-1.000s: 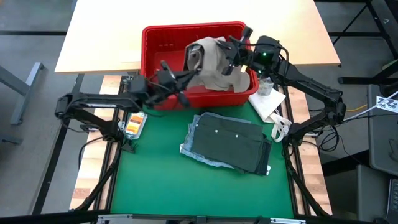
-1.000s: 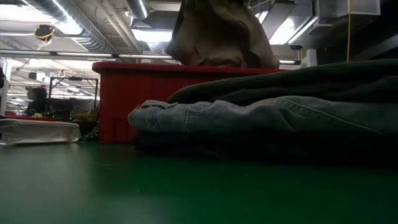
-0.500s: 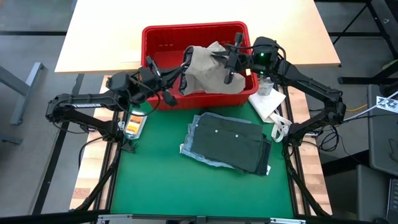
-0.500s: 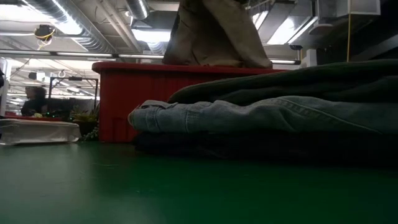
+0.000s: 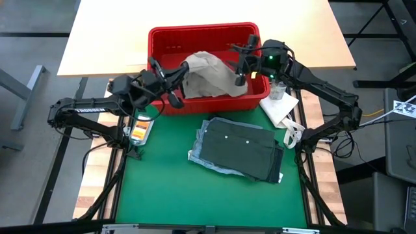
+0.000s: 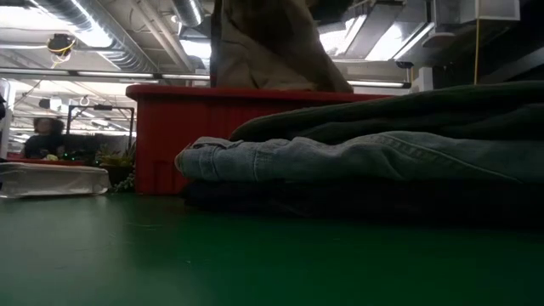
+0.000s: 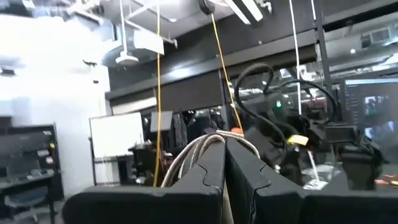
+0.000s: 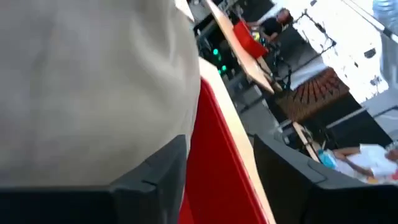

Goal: Fold laundry
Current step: Fold the beige shorts

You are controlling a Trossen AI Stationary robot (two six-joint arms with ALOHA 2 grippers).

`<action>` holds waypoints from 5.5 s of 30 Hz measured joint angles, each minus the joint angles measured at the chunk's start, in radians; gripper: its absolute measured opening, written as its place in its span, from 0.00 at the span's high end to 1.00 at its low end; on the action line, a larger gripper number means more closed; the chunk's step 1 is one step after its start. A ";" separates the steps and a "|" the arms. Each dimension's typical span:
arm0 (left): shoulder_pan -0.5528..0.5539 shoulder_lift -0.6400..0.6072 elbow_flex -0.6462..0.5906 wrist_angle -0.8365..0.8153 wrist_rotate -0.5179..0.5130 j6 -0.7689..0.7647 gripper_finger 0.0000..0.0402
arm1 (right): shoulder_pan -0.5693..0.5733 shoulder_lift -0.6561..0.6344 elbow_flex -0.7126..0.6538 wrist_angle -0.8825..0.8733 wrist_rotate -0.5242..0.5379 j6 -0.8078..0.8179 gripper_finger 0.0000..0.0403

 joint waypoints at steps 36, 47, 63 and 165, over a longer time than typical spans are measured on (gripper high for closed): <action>0.085 0.000 0.000 0.022 -0.007 0.035 1.00 | 0.410 0.136 0.000 -0.537 0.627 0.488 0.51; 0.085 0.001 0.000 0.021 0.002 0.035 1.00 | 0.362 0.155 -0.032 -0.579 0.744 0.637 0.51; 0.085 0.001 0.001 0.021 0.003 0.036 1.00 | 0.275 0.151 -0.258 -0.390 0.764 0.731 0.51; 0.185 -0.368 0.002 -0.599 0.472 -0.366 1.00 | 0.223 -0.207 0.213 -0.750 0.092 -0.029 0.97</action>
